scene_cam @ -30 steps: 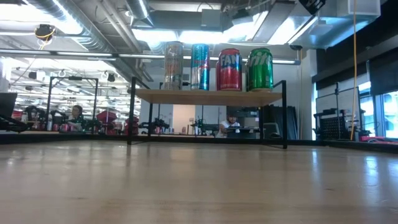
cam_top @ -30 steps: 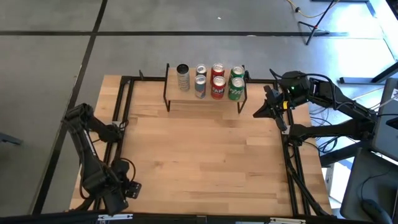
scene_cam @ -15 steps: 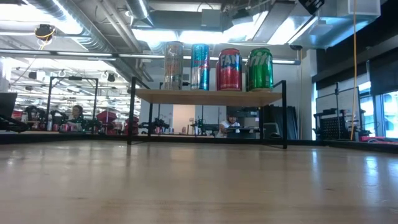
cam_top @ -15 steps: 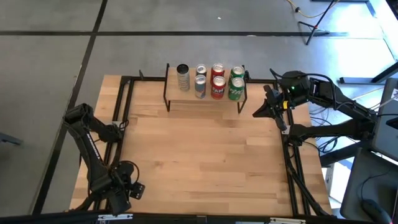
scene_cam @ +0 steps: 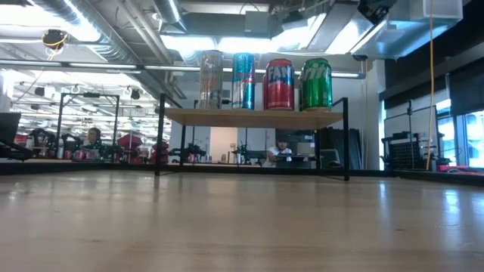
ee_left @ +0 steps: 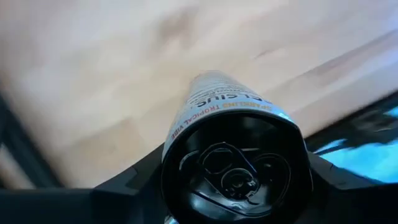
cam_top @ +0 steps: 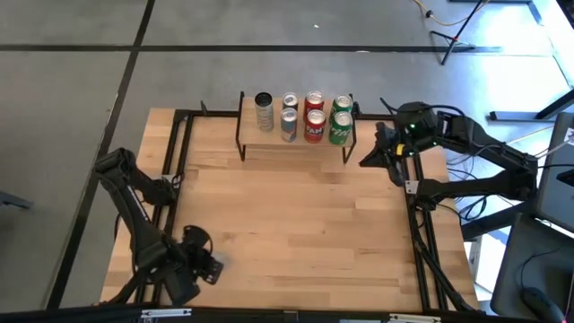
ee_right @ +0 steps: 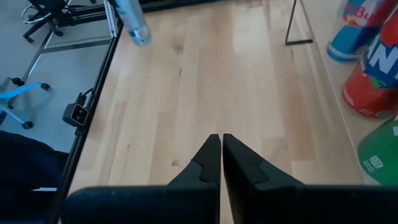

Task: Place canned beverage on shelf
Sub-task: Put the black soda can on the shelf aligned with the other black soda can, then return to Home Position

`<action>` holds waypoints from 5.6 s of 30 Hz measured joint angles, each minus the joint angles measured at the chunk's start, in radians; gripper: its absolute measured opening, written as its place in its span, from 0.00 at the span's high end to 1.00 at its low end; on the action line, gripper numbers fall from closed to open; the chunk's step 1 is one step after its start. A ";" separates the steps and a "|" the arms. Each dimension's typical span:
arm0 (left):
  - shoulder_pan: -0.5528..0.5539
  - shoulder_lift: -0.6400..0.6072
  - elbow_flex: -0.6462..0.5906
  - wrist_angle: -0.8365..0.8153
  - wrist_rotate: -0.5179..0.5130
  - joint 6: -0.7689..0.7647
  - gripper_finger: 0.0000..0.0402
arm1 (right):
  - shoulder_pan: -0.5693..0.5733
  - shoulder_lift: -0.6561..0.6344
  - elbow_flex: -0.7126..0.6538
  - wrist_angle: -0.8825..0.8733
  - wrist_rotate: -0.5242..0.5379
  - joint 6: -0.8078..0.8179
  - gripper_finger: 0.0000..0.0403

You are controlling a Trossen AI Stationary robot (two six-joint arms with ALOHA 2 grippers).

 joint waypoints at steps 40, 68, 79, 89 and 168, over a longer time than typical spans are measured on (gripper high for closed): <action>0.766 -0.004 0.541 0.192 -0.067 1.489 0.45 | 0.140 0.319 0.002 0.623 -0.046 0.103 0.98; 0.973 -0.010 0.549 0.302 -0.027 1.772 0.47 | 0.136 0.409 -0.002 0.803 0.144 0.162 0.98; 1.087 -0.005 0.536 0.069 -0.026 1.976 0.47 | 0.042 0.296 0.002 0.724 0.189 0.163 0.98; 1.251 -0.005 0.409 0.131 0.071 2.215 0.47 | 0.020 0.247 0.002 0.593 0.251 0.191 0.98; 1.516 -0.419 -0.112 0.862 0.459 2.170 0.25 | 0.020 0.247 0.000 0.650 0.328 0.282 0.98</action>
